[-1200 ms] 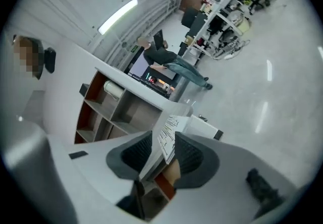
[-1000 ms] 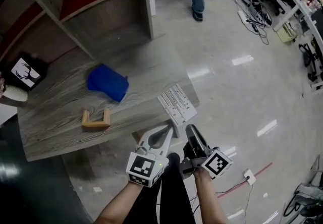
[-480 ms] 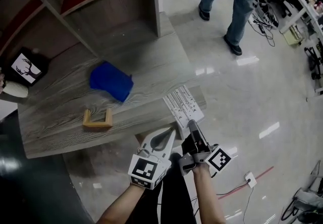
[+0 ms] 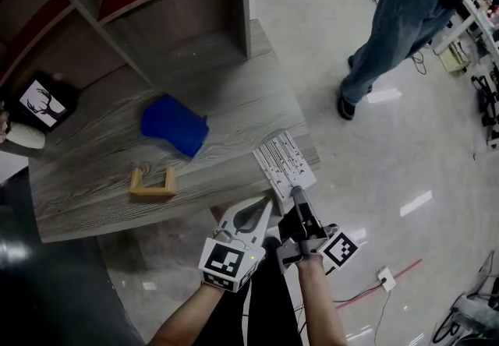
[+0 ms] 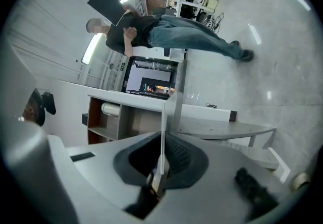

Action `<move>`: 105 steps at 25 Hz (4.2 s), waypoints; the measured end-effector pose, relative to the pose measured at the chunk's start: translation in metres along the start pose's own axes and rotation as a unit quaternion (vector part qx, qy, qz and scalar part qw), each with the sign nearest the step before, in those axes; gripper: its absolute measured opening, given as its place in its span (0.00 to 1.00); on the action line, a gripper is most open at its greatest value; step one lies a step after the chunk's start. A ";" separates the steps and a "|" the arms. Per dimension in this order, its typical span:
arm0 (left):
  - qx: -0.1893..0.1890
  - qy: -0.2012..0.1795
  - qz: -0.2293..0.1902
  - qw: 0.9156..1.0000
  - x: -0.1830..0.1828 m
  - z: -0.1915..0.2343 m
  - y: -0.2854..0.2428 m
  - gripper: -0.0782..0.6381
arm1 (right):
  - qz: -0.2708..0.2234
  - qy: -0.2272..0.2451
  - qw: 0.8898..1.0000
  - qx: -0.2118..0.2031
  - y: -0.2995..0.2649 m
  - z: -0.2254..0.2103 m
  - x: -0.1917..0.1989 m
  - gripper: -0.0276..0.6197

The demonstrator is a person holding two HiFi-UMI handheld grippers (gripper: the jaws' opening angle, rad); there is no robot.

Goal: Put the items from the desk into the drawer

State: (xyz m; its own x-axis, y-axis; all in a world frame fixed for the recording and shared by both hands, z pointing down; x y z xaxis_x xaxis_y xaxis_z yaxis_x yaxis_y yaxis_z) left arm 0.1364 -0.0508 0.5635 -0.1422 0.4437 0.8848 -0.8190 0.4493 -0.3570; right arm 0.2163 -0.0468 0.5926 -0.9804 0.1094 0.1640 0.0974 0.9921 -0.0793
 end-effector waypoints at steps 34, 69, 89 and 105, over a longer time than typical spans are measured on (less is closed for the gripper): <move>-0.012 -0.001 0.003 1.000 0.009 -0.033 0.060 0.12 | 0.050 0.018 0.999 0.007 0.081 0.034 0.032 0.08; -0.116 0.049 0.005 0.992 0.078 0.022 0.096 0.12 | 0.246 0.094 0.964 0.038 0.057 -0.054 0.105 0.08; -0.134 0.059 0.011 0.989 0.094 0.056 0.094 0.12 | 0.349 0.194 0.913 0.086 0.039 -0.106 0.130 0.08; -0.120 0.068 0.018 0.990 0.099 0.042 0.085 0.12 | 0.349 0.398 0.842 0.104 0.027 -0.123 0.115 0.34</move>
State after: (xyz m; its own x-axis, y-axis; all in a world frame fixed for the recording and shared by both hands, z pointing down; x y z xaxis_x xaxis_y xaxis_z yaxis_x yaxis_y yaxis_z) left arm 0.0296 -0.0014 0.6333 -0.0792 0.5562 0.8272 -0.6564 0.5955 -0.4632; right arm 0.1275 -0.0002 0.7301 -0.2642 0.7502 0.6061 0.4885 0.6459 -0.5866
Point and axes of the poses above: the fingertips, and each gripper's own axes: y backward along the fingers, z to its left, x out of its underside, the point moved 1 cm from there along y, backward along the fingers, and after that the axes turned 3 degrees about -z, right-handed, at the moved point
